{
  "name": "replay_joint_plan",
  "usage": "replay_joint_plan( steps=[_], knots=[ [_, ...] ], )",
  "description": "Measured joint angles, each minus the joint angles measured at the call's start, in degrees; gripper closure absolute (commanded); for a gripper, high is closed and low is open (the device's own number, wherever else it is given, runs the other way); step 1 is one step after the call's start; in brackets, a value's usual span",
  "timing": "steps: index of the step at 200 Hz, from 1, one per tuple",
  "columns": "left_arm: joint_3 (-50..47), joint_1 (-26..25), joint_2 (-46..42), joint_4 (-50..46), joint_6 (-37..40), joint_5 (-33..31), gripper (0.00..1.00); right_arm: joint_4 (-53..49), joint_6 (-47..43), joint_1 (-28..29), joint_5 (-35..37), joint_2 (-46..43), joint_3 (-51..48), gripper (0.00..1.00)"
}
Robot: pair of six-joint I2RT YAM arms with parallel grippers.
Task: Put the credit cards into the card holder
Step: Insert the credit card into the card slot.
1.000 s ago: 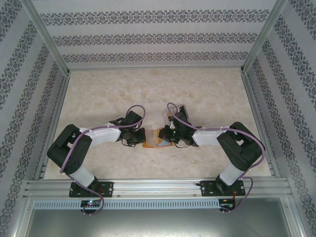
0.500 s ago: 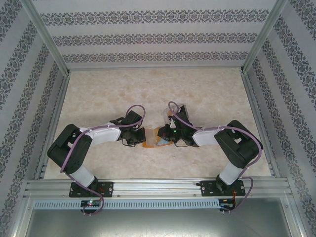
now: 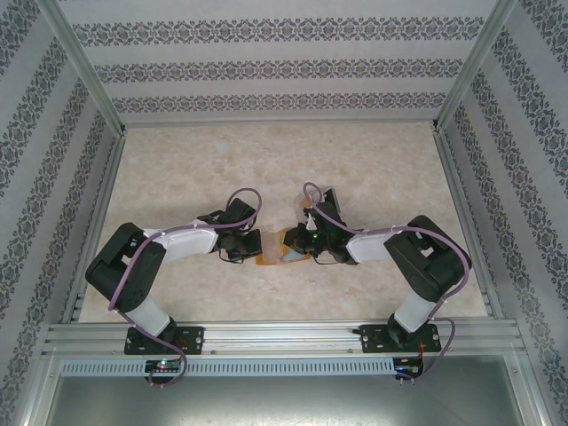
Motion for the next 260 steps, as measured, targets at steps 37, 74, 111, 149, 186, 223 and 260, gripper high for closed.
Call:
replay_joint_plan(
  steps=[37,74,111,149,186,223,260],
  knots=[
    [0.1,0.0,0.0,-0.4,0.0,-0.5,1.00,1.1,1.2,0.0,-0.2,0.5,0.2,1.00],
    [0.2,0.0,0.0,-0.4,0.0,-0.5,1.00,-1.1,1.3,0.1,1.1,-0.9,0.2,1.00],
    [0.3,0.0,0.1,-0.4,0.0,-0.3,1.00,-1.9,1.6,0.6,1.7,-1.8,0.2,1.00],
    [0.4,0.0,0.2,-0.6,0.0,-0.3,1.00,-2.3,1.5,2.2,2.4,-0.2,1.2,1.00],
    [0.4,0.0,0.2,-0.6,0.0,-0.5,1.00,-5.0,-0.3,2.4,3.7,-0.4,2.1,1.00],
    [0.4,0.0,0.2,-0.6,0.0,-0.5,1.00,-8.7,-2.9,1.2,3.5,-3.8,2.1,1.00],
    [0.4,0.0,0.2,-0.6,0.0,-0.5,1.00,-9.2,-3.5,0.9,2.2,-2.5,2.3,1.00]
  ],
)
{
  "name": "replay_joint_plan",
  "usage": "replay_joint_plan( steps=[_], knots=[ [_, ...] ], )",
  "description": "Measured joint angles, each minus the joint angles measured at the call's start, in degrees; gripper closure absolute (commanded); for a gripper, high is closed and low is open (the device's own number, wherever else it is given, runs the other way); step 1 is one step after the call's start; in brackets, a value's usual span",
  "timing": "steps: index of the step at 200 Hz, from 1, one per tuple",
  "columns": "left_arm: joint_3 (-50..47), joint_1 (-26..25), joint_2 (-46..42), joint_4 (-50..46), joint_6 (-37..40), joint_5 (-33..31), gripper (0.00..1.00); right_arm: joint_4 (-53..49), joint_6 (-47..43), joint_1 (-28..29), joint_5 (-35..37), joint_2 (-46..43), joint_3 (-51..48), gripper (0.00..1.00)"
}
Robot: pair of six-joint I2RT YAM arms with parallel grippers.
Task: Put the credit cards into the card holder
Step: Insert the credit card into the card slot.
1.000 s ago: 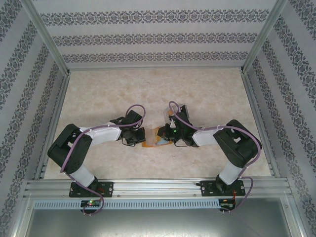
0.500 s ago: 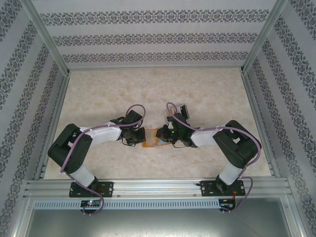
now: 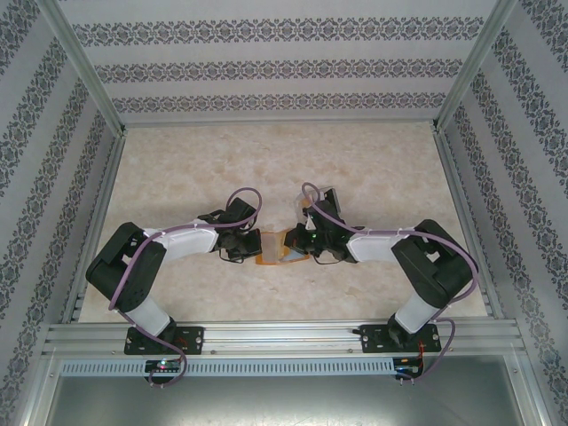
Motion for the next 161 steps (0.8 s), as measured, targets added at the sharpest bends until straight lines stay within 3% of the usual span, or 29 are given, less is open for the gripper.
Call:
replay_joint_plan(
  steps=[87,105,123,161],
  knots=[
    [0.0,0.0,0.0,-0.1,0.0,-0.1,1.00,1.5,0.0,0.8,-1.0,3.4,2.4,1.00],
    [0.0,0.0,0.0,-0.2,0.0,-0.2,0.86,1.5,-0.1,0.7,-1.2,3.4,2.4,1.00],
    [0.0,0.0,0.0,-0.4,0.7,-1.1,0.78,1.5,-0.3,0.7,-1.5,3.4,2.4,1.00],
    [-0.1,0.7,-1.0,-1.7,1.3,-2.1,0.79,1.8,-0.7,0.7,-2.5,4.1,2.4,1.00]
  ],
)
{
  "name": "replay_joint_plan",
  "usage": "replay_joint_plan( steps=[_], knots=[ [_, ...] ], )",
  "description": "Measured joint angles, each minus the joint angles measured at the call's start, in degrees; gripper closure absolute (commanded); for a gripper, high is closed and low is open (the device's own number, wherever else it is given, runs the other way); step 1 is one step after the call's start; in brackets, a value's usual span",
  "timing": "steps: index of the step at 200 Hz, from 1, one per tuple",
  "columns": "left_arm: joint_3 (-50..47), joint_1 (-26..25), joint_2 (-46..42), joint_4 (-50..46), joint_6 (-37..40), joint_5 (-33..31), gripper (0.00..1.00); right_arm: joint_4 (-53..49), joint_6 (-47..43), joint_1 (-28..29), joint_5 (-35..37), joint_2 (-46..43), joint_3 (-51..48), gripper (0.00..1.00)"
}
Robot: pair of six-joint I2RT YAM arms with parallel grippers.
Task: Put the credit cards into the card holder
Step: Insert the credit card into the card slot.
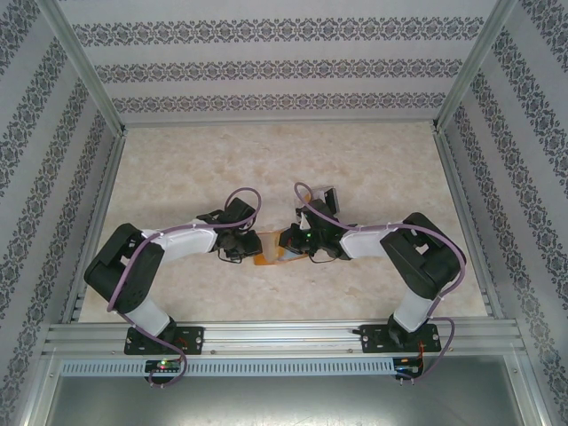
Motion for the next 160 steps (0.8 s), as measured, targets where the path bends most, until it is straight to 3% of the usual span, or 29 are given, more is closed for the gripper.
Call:
replay_joint_plan(
  steps=[15,32,160],
  knots=[
    [-0.1,0.8,-0.2,-0.5,0.5,-0.2,0.83,0.3,0.0,0.0,-0.7,0.2,0.0,1.00],
    [-0.1,1.6,-0.2,-0.7,1.3,-0.3,0.95,0.3,0.0,0.0,-1.2,0.3,0.1,1.00],
    [-1.1,2.7,-0.6,0.6,2.1,1.0,1.00,3.0,3.8,0.9,-1.3,2.6,1.4,0.98]
  ],
)
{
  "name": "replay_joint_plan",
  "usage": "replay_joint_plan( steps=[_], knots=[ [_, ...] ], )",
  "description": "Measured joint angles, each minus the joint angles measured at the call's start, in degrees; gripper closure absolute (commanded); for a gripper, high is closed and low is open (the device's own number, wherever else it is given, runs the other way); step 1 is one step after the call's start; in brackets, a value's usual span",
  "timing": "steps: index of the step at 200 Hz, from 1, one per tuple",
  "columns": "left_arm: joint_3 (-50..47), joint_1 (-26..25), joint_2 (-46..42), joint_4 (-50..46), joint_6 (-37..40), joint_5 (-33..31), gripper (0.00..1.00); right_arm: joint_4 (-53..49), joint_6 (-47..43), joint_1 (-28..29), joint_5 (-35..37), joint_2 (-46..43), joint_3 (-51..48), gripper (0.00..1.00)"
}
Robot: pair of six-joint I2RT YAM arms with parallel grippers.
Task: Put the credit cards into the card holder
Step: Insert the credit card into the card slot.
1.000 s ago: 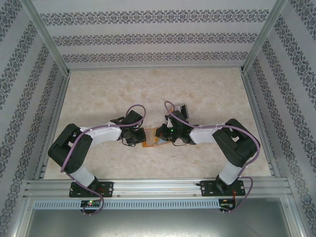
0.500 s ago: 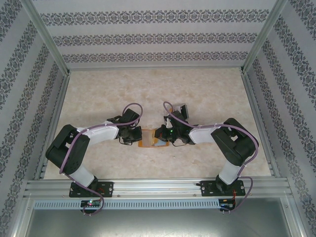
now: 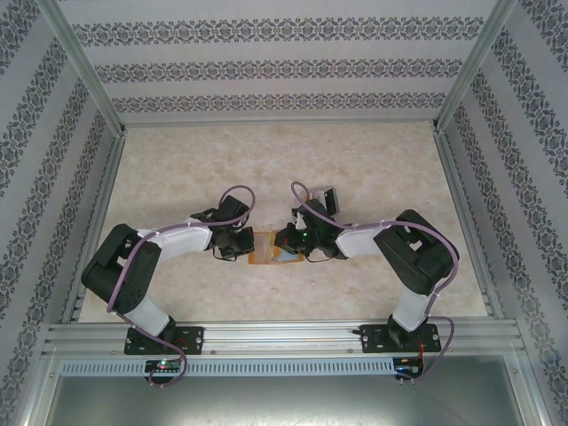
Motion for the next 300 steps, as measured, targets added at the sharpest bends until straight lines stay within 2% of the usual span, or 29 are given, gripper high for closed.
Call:
replay_joint_plan(
  steps=[57,67,76,101,122,138,159,300],
  knots=[
    [-0.9,0.3,-0.5,1.3,-0.9,0.3,1.00,-0.4,0.9,1.2,2.2,0.4,0.8,0.93],
    [-0.9,0.3,-0.5,1.3,-0.9,0.2,1.00,-1.2,0.6,1.2,2.6,0.3,1.0,0.89],
    [-0.9,0.3,-0.5,1.3,-0.9,0.2,1.00,-2.4,0.0,1.2,3.1,-0.1,1.2,0.81],
    [-0.9,0.3,-0.5,1.3,-0.9,0.2,1.00,-8.0,-2.4,1.2,5.4,-2.6,1.4,0.70],
    [-0.9,0.3,-0.5,1.3,-0.9,0.2,1.00,-13.2,-4.5,1.1,6.8,-4.4,2.4,0.71],
    [-0.9,0.3,-0.5,1.3,-0.9,0.3,1.00,-15.6,-6.4,1.1,7.4,-4.6,3.7,0.81],
    [-0.9,0.3,-0.5,1.3,-0.9,0.4,1.00,-17.4,-7.3,1.1,7.5,-4.6,4.8,0.84],
    [-0.9,0.3,-0.5,1.4,-0.9,0.5,1.00,-23.5,-8.8,2.2,10.1,-2.5,8.1,0.81]
  ],
)
